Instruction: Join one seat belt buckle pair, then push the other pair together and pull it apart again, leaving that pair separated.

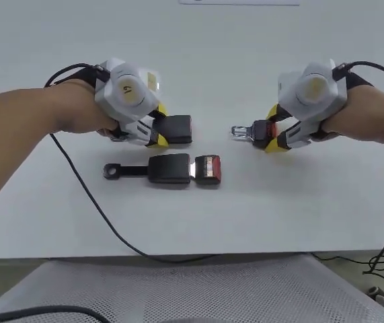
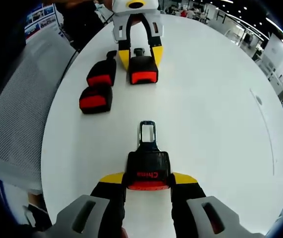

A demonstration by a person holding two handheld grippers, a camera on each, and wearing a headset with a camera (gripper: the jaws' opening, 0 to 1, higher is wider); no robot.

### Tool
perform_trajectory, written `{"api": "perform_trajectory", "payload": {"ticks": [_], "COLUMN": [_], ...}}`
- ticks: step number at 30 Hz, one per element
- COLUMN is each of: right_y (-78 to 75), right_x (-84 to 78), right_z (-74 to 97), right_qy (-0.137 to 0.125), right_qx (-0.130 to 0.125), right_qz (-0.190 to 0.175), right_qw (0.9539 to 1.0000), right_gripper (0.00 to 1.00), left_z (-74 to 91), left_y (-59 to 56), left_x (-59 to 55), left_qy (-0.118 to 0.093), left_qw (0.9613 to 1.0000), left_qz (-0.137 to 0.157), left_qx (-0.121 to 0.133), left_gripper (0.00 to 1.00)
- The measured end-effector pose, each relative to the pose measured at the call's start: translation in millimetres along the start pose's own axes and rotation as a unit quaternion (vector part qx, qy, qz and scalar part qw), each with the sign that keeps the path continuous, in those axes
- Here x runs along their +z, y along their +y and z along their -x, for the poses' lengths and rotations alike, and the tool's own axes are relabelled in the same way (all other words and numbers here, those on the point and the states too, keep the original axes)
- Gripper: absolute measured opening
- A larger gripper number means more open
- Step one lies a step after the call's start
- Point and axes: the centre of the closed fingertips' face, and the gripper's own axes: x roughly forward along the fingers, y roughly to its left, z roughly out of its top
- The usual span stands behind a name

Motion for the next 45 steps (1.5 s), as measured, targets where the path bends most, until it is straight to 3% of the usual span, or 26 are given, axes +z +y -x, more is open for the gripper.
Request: {"api": "perform_trajectory", "payload": {"ticks": [10, 15, 17, 22, 27, 31, 35, 36, 39, 41, 43, 45], "right_y": [-0.6, -7.1, -10.7, -11.9, -2.5, 13.3, 27.1, 27.9, 43.6, 50.9, 57.3, 62.5], "right_x": [0.6, 1.2, 4.4, 16.6, 25.0, 25.8, 24.4, 20.3, 19.3, 19.1, 19.6, 18.4], "right_z": [-0.6, 1.0, 5.0, 22.7, 33.5, 38.0, 44.4, 43.3, 45.6, 47.9, 52.0, 54.9], "right_qy": [0.007, 0.012, 0.003, -0.031, -0.061, -0.073, -0.087, -0.091, -0.096, -0.104, -0.114, -0.126], "right_qx": [-0.005, -0.025, -0.039, -0.056, -0.075, -0.096, -0.109, -0.116, -0.117, -0.124, -0.128, -0.132], "right_qz": [0.019, 0.018, 0.002, -0.031, -0.064, -0.094, -0.125, -0.142, -0.155, -0.171, -0.192, -0.210], "right_qw": [0.9998, 0.9994, 0.9992, 0.9974, 0.9932, 0.9881, 0.9823, 0.9789, 0.9763, 0.9719, 0.9663, 0.9606], "right_gripper": [0.33, 0.44, 0.48, 0.48, 0.51, 0.57, 0.63, 0.66, 0.69, 0.71, 0.73, 0.76], "left_z": [0.8, 0.9, 2.8, 21.3, 50.7, 63.4, 82.2, 87.9, 99.4, 108.8, 114.2, 119.0], "left_y": [1.7, 2.5, 3.6, 10.8, 11.1, 1.4, -11.4, -12.3, -17.1, -23.9, -30.2, -36.2], "left_x": [-0.5, 2.0, 2.5, 6.7, 6.9, -5.7, -14.1, -16.2, -22.1, -22.2, -28.0, -32.9], "left_qy": [0.004, 0.004, 0.004, -0.025, -0.060, -0.061, -0.084, -0.090, -0.091, -0.101, -0.105, -0.104], "left_qw": [0.9999, 0.9998, 0.9996, 0.9980, 0.9909, 0.9875, 0.9782, 0.9745, 0.9703, 0.9648, 0.9634, 0.9591], "left_qz": [0.000, -0.005, -0.002, 0.031, 0.079, 0.093, 0.131, 0.144, 0.155, 0.167, 0.164, 0.174], "left_qx": [0.011, 0.019, 0.027, 0.050, 0.091, 0.111, 0.137, 0.146, 0.162, 0.176, 0.184, 0.197], "left_gripper": [0.34, 0.43, 0.48, 0.48, 0.52, 0.58, 0.62, 0.62, 0.68, 0.72, 0.72, 0.74]}}
